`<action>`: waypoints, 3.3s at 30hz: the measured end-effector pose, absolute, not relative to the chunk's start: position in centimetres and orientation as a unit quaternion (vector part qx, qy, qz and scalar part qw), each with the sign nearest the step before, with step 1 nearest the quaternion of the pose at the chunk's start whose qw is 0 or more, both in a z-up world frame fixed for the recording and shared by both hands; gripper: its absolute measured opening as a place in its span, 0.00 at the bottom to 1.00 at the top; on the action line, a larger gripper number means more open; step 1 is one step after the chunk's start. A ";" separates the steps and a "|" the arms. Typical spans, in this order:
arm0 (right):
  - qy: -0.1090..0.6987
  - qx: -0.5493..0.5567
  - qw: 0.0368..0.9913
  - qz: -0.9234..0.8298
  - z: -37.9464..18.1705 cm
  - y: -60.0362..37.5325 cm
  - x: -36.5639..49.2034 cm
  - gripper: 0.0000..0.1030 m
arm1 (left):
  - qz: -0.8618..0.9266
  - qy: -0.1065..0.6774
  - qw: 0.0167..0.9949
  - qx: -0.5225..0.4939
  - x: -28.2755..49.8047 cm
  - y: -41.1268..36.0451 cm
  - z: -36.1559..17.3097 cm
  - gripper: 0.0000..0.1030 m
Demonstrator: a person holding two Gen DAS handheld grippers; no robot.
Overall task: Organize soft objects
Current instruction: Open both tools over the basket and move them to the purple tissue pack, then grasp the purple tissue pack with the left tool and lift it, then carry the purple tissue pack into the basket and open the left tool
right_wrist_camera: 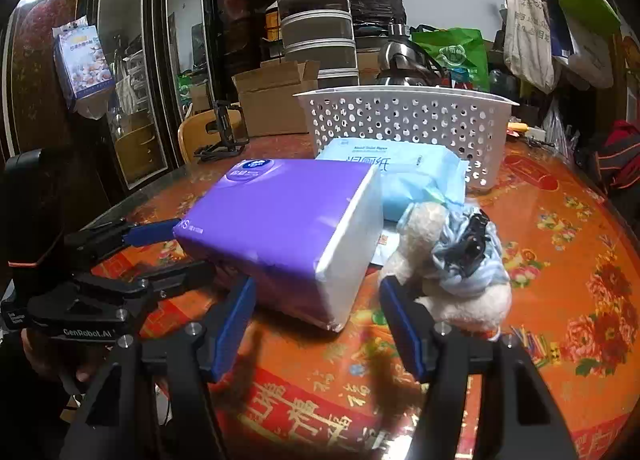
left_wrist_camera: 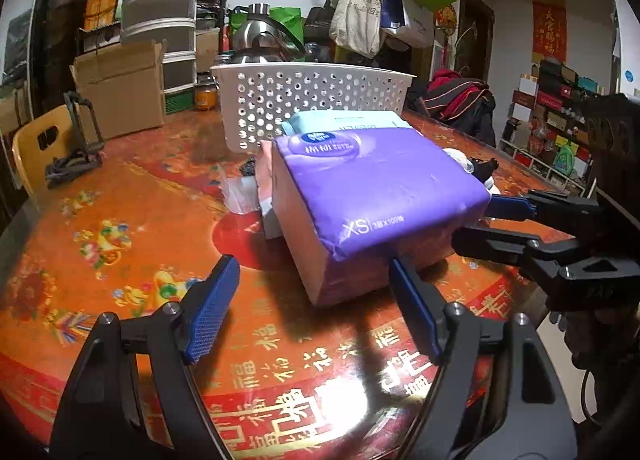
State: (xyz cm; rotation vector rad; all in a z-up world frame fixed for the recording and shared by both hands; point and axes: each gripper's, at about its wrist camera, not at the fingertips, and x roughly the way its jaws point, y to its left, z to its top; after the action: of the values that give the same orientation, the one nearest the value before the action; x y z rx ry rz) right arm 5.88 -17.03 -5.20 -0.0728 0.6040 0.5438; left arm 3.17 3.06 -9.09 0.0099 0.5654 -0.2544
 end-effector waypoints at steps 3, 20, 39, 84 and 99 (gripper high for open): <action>0.290 -0.036 0.916 0.274 -5.1 -17.0 6.0 0.57 | -0.143 0.281 0.949 -0.007 3.4 3.2 -9.6 0.61; 0.296 -0.058 0.908 0.293 -5.4 -16.6 6.3 0.39 | -0.215 0.323 0.919 -0.069 5.6 4.1 -9.1 0.40; 0.279 -0.062 0.914 0.288 -4.0 -16.3 5.5 0.30 | -0.189 0.316 0.927 -0.069 5.1 4.0 -6.6 0.40; 0.194 -0.066 0.946 0.252 12.6 -17.8 20.4 0.29 | -0.146 0.225 0.963 -0.011 20.8 0.2 12.5 0.40; 0.303 -0.026 0.919 0.249 9.2 -18.5 33.5 0.28 | -0.132 0.309 0.942 -0.016 36.0 -0.5 9.7 0.40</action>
State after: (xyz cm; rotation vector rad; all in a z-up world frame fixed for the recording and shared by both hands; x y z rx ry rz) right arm 33.49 -18.52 9.17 -0.0527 0.6237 0.5120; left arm 35.98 -0.51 9.72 -0.0332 0.6311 -0.2689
